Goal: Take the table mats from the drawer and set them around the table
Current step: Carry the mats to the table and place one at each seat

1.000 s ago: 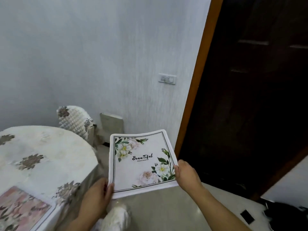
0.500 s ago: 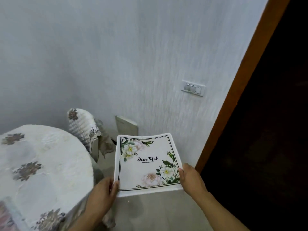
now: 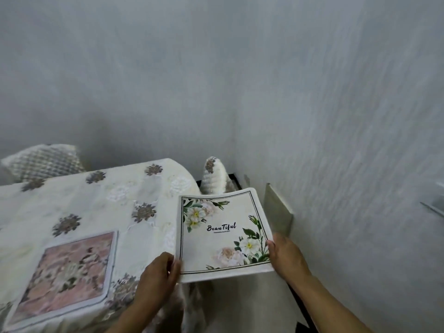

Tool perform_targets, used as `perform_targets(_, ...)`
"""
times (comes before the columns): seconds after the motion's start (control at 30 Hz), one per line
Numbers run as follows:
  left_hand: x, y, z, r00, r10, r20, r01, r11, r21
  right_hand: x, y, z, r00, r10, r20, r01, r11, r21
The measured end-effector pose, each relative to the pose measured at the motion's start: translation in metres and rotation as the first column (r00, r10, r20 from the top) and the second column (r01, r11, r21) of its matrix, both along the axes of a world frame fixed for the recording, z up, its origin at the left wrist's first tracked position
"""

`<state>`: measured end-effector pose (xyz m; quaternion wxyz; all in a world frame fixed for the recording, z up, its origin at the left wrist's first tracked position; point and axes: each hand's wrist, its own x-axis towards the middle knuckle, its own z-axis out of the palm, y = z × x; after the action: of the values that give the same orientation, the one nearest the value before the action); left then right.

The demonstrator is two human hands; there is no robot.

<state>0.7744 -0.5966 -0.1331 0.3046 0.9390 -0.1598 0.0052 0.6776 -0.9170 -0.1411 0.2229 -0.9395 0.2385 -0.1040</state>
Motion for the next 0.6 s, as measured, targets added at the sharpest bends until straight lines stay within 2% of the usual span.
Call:
perform_targets(0.33, 0.18, -0.071, -0.007, 0.99, 0.134, 0.034, -0.133, 0.99, -0.041, 0.215, -0.083, 0.011, 0.99, 0.139, 0.009, -0.139, 0.99, 0.003)
perform_targets(0.47, 0.247, -0.071, 0.008, 0.966, 0.249, 0.07, -0.242, 0.966, -0.094, 0.329, -0.092, 0.028, 0.968, 0.249, 0.028, -0.247, 0.966, -0.076)
perform_targets(0.6, 0.282, -0.053, 0.005, 0.881, 0.473, 0.02, -0.466, 0.873, -0.143, 0.447, -0.066, 0.021, 0.894, 0.445, 0.053, -0.44, 0.894, -0.088)
